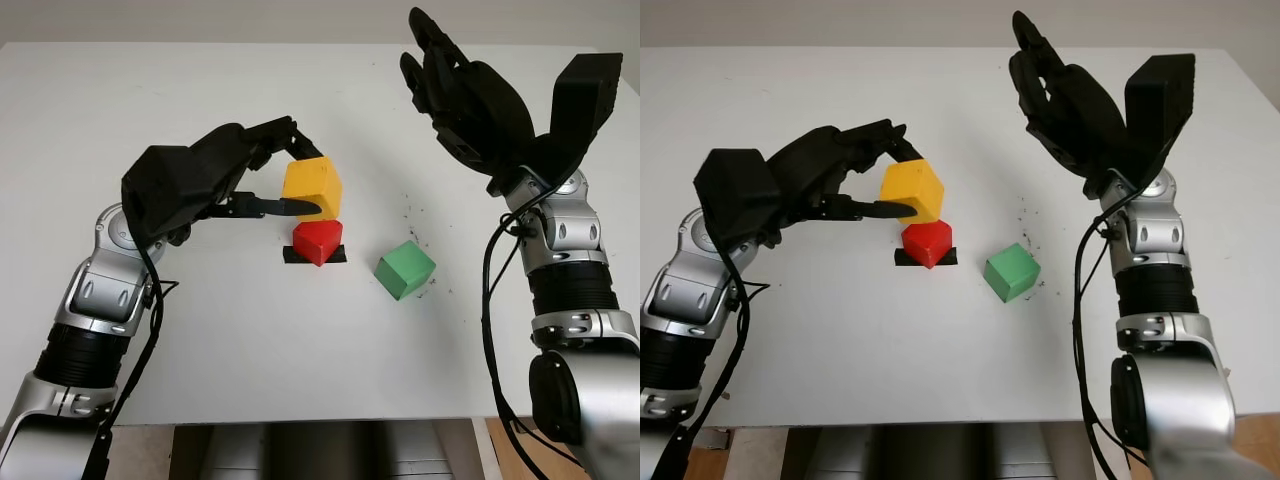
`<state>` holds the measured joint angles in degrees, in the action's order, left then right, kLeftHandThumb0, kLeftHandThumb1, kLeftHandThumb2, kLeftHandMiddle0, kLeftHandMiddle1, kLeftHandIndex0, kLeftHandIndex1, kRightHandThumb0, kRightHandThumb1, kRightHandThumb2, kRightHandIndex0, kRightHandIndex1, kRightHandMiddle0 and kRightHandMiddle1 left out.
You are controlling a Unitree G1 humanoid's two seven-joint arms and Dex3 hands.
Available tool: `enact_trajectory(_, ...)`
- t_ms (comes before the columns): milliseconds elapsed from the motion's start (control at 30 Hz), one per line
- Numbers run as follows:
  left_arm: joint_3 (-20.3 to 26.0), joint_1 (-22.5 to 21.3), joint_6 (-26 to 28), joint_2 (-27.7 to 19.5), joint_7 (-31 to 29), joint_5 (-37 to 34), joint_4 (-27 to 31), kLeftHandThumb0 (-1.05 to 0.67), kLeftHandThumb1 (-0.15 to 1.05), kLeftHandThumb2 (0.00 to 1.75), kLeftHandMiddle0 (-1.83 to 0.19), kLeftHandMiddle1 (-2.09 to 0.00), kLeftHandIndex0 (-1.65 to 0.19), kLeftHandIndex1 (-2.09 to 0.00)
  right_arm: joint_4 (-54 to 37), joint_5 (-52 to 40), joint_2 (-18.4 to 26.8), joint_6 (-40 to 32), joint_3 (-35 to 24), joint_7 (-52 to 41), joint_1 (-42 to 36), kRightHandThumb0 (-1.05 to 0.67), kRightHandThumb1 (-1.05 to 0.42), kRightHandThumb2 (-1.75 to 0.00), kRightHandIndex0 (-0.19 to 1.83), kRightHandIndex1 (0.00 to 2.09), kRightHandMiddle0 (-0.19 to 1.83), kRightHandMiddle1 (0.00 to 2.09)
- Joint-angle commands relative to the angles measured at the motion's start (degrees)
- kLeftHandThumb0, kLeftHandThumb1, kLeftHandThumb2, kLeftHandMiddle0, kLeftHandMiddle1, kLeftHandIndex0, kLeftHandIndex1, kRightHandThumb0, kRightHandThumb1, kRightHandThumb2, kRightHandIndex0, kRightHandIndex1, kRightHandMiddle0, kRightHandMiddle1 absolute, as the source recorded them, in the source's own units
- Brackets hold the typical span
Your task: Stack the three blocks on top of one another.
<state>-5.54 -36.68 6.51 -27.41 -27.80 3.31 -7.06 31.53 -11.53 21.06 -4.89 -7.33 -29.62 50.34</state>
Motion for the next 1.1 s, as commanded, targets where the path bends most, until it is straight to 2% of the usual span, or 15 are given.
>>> enact_trajectory(0,-0.94,-2.13,-1.28,0.45,0.34,1.54,-0.46,-0.54,1.03,0.06,0.01,-0.06,-0.31,-1.65,-1.00,-0.30,-0.19,0.64,-0.36,0.10,-0.28,-0.80,-1.05,-0.60,-0.19,0.00,-0.19,0.00)
enact_trajectory(233,-3.35,-2.22,-1.52,-0.42,1.46,8.76,0.86,-0.50,1.03,0.05,0.01,-0.06,-0.25,-1.65,-2.22,0.11,-0.07,0.50,-0.08,0.72,-0.92,-0.79,-1.05,-0.61,-0.19,0.00,-0.19,0.00)
enact_trajectory(433,-3.81,-2.33,-3.10,-0.06,2.11,11.62,-0.18,-0.46,1.02,0.05,0.02,-0.05,-0.26,-1.60,-2.44,0.53,-0.31,1.06,0.15,1.43,-1.30,-0.79,-1.05,-0.62,-0.19,0.00,-0.19,0.00)
enact_trajectory(1067,-4.51,-2.36,-2.77,0.32,0.40,12.50,-0.47,-0.47,1.02,0.05,0.03,-0.05,-0.24,-1.65,-3.08,0.48,-0.22,0.16,0.13,2.08,-1.71,-0.79,-1.05,-0.61,-0.19,0.00,-0.19,0.00)
